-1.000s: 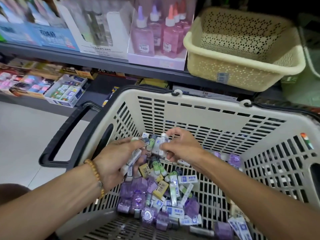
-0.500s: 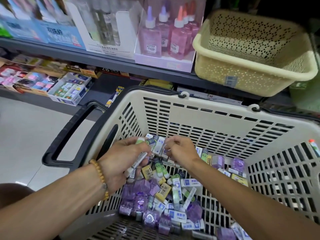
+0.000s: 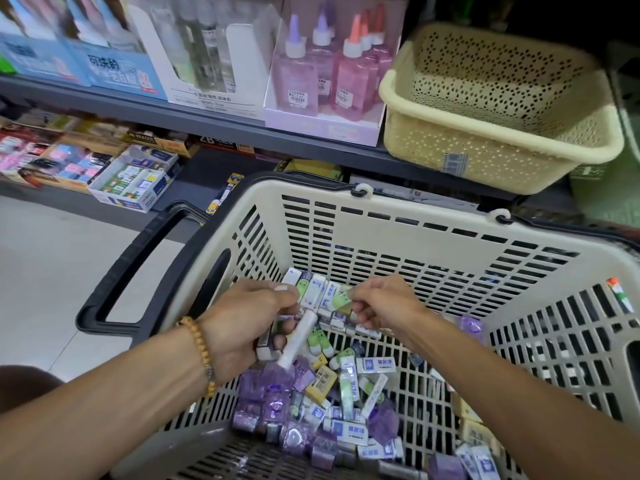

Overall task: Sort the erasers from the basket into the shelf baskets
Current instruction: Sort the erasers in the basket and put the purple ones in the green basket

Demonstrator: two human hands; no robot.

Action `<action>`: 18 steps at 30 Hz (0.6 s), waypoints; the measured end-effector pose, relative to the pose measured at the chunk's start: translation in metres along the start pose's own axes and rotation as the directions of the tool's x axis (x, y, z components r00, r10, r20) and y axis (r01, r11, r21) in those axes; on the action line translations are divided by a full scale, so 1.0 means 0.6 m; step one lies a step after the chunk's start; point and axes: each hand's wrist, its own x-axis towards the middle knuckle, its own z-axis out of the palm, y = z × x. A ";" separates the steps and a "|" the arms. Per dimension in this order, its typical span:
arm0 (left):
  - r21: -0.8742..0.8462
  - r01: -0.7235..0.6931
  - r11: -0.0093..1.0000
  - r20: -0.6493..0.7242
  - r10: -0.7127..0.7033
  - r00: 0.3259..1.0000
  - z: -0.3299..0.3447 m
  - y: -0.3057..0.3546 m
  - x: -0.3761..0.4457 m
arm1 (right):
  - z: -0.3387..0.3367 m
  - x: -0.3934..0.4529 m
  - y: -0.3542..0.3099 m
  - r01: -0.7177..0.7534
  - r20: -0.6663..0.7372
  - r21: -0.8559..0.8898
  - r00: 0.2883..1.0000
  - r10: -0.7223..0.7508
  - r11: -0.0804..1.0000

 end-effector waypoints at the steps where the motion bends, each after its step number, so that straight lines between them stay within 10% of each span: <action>1: -0.022 0.000 1.000 -0.013 0.000 1.000 0.000 -0.001 0.002 | 0.005 0.005 0.002 -0.012 -0.001 -0.004 1.000 0.012 1.000; 11: -0.168 0.043 0.985 -0.005 -0.044 0.999 0.006 0.006 0.004 | 0.020 -0.019 -0.011 0.192 0.019 -0.098 0.981 -0.191 0.977; 18: 0.170 -0.081 0.982 0.094 0.066 0.993 0.013 0.000 -0.004 | 0.042 -0.072 -0.043 0.284 0.246 -0.020 0.931 -0.271 0.958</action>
